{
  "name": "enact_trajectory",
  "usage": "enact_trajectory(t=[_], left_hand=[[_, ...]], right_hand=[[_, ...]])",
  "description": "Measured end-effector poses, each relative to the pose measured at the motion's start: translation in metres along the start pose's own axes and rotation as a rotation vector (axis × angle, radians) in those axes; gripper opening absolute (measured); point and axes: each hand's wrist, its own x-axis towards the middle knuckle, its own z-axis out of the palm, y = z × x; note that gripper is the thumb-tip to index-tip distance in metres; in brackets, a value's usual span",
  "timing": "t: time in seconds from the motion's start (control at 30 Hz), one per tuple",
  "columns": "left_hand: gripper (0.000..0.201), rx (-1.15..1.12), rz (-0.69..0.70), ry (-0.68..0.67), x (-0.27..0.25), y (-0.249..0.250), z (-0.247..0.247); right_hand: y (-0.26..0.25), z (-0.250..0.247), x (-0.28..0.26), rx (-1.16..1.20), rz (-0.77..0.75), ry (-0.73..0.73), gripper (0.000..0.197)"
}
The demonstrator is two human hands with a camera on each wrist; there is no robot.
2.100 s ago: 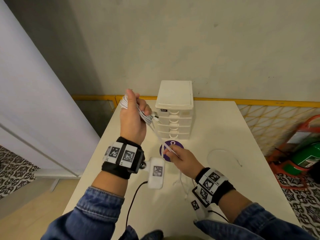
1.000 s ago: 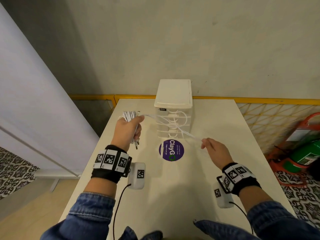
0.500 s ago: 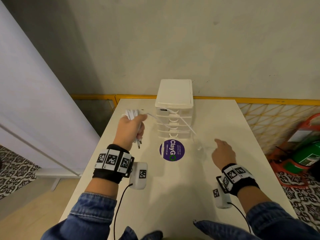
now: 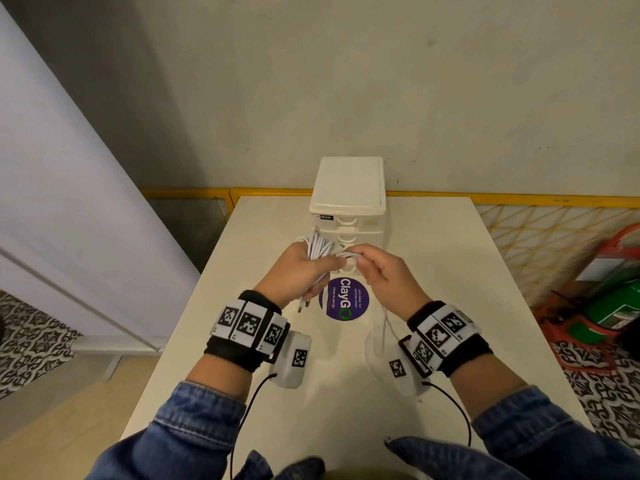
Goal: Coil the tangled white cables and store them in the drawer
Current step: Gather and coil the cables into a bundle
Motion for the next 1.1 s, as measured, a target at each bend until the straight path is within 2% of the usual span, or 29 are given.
enact_trajectory(t=[0.1,0.17,0.23,0.37,0.5,0.57,0.7,0.83,0.97,1.1], left_hand=[[0.041,-0.036,0.0,-0.063,-0.003,-0.007,0.002],[0.037,-0.011,-0.006,-0.085,-0.004,-0.009,0.007],[0.042,0.062,-0.023,-0.108,-0.005,-0.01,0.014],[0.036,0.006,-0.032,-0.195,-0.008,-0.01,0.026],[0.029,-0.071,0.026,-0.284,-0.008,0.0,0.029],[0.03,-0.05,0.035,-0.27,-0.008,0.003,0.031],[0.029,-0.037,-0.022,-0.108,-0.002,-0.006,0.032],[0.016,-0.008,-0.062,-0.137,-0.006,-0.008,0.035],[0.017,-0.1,-0.042,-0.14,-0.01,-0.004,0.037],[0.016,-0.196,-0.006,-0.15,-0.01,0.001,0.036]], right_hand=[[-0.01,-0.009,0.004,-0.08,-0.146,0.119,0.023],[-0.019,-0.014,0.007,-0.075,-0.168,0.204,0.015],[-0.026,-0.022,0.011,-0.035,-0.19,0.279,0.008],[-0.025,-0.03,0.018,-0.123,-0.256,0.284,0.012],[-0.024,-0.032,0.021,-0.076,-0.27,0.315,0.02],[-0.031,-0.035,0.022,-0.07,-0.319,0.355,0.019],[-0.046,-0.032,0.022,-0.087,-0.411,0.385,0.014],[-0.039,-0.029,0.024,-0.12,-0.364,0.374,0.012],[-0.015,-0.031,0.026,-0.149,-0.202,0.337,0.013],[0.0,-0.03,0.024,-0.128,-0.194,0.272,0.019]])
